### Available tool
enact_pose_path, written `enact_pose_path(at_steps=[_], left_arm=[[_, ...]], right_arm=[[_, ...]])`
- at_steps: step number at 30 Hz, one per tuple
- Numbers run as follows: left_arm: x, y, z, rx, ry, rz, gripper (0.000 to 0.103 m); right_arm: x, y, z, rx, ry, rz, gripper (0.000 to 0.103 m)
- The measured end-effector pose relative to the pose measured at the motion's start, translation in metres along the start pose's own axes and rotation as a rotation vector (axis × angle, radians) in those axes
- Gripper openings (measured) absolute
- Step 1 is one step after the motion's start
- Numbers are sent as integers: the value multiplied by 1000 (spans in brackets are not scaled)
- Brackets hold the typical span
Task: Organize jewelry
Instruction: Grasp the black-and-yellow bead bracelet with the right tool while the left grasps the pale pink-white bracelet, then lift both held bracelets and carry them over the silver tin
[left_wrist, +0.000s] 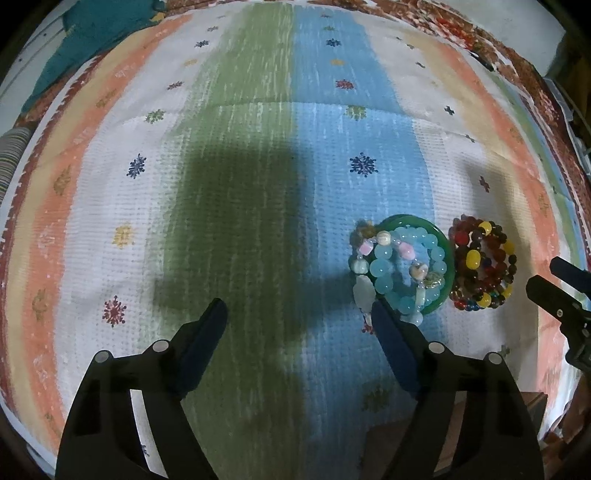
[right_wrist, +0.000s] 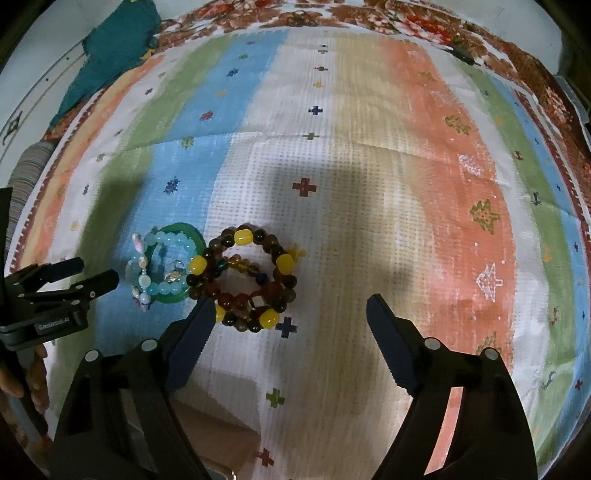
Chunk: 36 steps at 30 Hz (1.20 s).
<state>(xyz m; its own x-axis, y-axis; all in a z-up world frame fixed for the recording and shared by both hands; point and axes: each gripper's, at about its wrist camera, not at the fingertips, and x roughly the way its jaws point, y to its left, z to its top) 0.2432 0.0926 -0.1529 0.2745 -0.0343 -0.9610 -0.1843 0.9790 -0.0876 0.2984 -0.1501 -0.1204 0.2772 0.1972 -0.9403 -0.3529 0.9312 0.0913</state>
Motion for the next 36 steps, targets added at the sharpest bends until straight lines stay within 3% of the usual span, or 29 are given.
enact_pose_path(at_steps=[14,18,21,28,31,36], left_arm=[[11,-3,9,15,8,-31,75],[15,-8,11,31,8,-8,75],[18,-11,14,36,4,-1,75],[33,-32,15,116,-3,90,73],[31,-36,17,117,-23,105,52],[28,-32,20,90,-25,100,18]], right_arm=[[18,1,6,-12,45,8,46],[22,2,7,-19,52,14,38],[24,4,8,-31,57,4,23],[28,6,9,-43,52,14,16],[28,6,9,-52,52,20,11],[26,5,9,-50,47,22,10]])
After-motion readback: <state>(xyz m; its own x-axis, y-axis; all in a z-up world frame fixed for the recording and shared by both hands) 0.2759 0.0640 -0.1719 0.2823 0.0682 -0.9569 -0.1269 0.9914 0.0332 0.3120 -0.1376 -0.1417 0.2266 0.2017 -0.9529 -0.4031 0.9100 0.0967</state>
